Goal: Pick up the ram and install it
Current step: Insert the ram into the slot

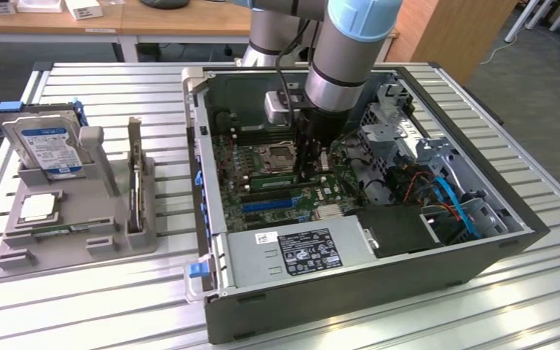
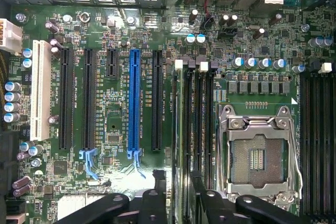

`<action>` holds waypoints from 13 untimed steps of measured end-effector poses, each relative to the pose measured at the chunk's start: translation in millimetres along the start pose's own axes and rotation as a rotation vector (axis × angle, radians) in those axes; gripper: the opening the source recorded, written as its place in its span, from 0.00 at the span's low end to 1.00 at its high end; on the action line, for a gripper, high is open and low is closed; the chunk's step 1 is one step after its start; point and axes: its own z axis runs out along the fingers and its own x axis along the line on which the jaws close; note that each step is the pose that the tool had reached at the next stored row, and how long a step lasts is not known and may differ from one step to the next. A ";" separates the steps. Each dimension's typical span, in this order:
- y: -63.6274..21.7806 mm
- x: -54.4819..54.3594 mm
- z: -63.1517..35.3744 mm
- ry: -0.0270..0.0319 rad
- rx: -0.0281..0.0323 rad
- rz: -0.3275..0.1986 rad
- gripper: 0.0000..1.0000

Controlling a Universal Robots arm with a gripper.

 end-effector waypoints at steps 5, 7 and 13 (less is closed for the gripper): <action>0.4 -0.6 -11.1 -0.0002 0.0001 0.000 0.31; 0.7 -0.9 -17.2 -0.0002 0.0001 0.000 0.31; 1.5 -1.9 -37.6 -0.0002 0.0001 0.000 0.31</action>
